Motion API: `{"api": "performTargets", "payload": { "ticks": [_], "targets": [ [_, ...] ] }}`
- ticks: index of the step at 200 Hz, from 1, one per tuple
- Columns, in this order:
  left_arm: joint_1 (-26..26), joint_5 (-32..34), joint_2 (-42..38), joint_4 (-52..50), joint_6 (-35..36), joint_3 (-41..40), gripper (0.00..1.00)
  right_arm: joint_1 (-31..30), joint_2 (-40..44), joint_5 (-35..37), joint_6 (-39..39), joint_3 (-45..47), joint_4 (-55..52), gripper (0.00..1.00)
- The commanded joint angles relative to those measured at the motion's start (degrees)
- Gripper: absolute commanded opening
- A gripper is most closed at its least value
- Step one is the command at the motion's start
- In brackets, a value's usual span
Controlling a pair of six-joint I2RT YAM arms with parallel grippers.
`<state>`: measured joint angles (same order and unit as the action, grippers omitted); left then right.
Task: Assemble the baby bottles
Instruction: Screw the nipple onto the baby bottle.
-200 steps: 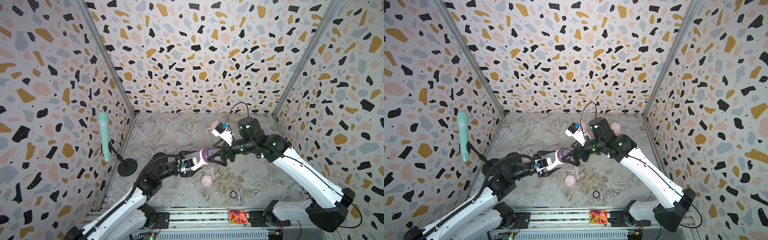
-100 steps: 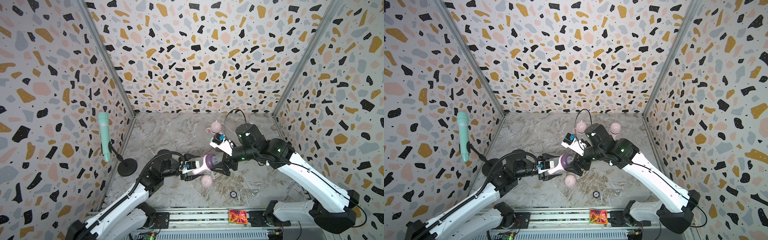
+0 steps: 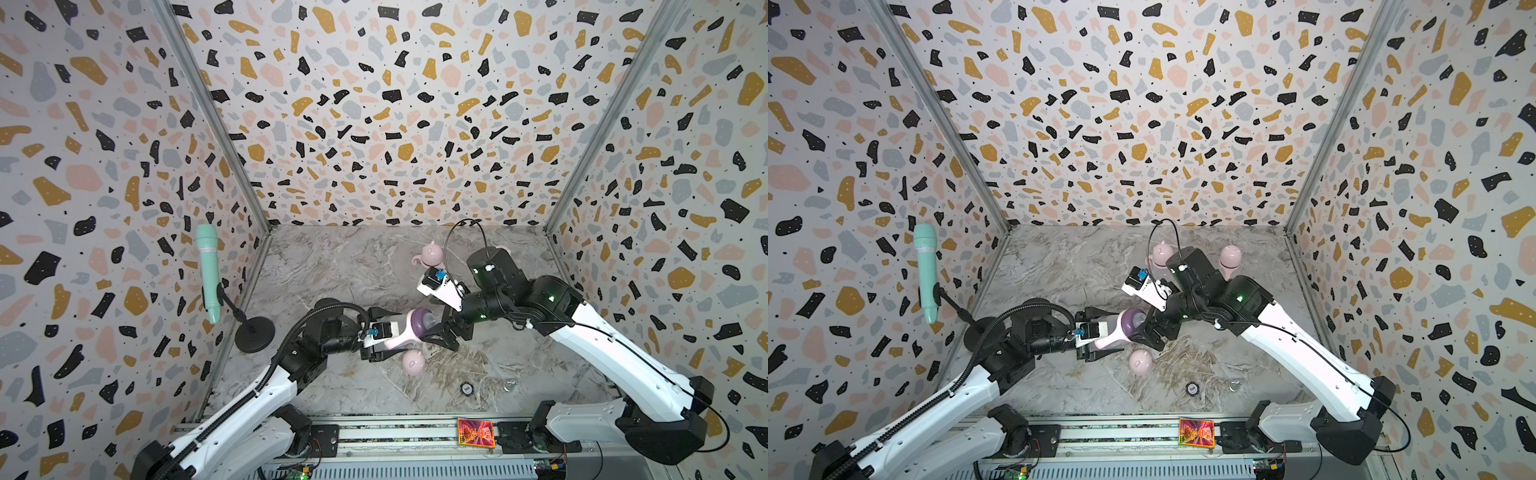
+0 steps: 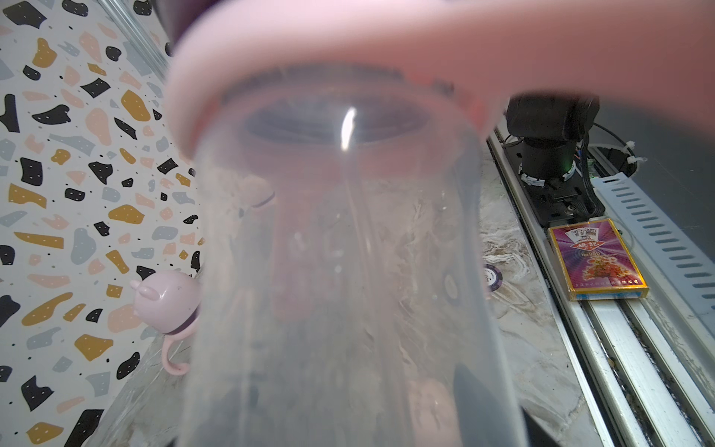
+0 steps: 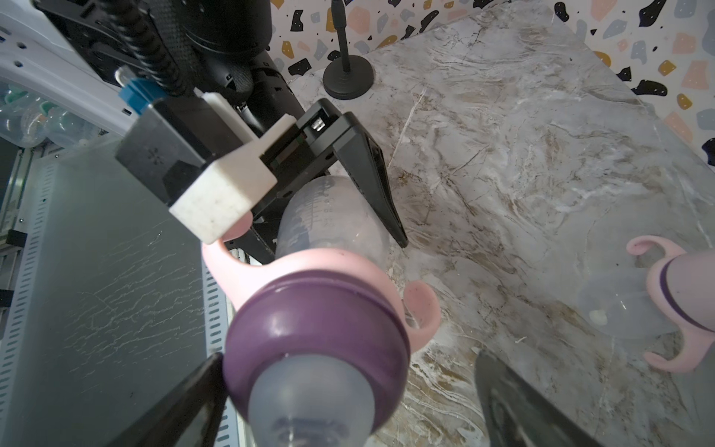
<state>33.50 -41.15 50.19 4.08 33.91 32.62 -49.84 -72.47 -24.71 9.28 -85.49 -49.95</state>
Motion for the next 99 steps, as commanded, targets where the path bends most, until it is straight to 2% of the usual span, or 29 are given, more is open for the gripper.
{"api": "performTargets", "payload": {
  "ticks": [1, 60, 99],
  "targets": [
    [0.1, -1.1, -0.4, 2.3, 0.6, 2.4, 0.24, -0.2, 0.4, -1.1, 0.0, 0.3, -0.2, 0.96],
    [0.1, -1.1, -0.4, 1.7, 0.6, 2.8, 0.24, -0.5, -0.7, -2.9, -0.1, 1.0, 1.0, 0.89],
    [0.1, -1.0, -0.3, 1.5, 0.7, 2.7, 0.23, -0.5, -1.0, -2.8, -1.5, 1.2, 2.4, 0.75]
  ]
}}
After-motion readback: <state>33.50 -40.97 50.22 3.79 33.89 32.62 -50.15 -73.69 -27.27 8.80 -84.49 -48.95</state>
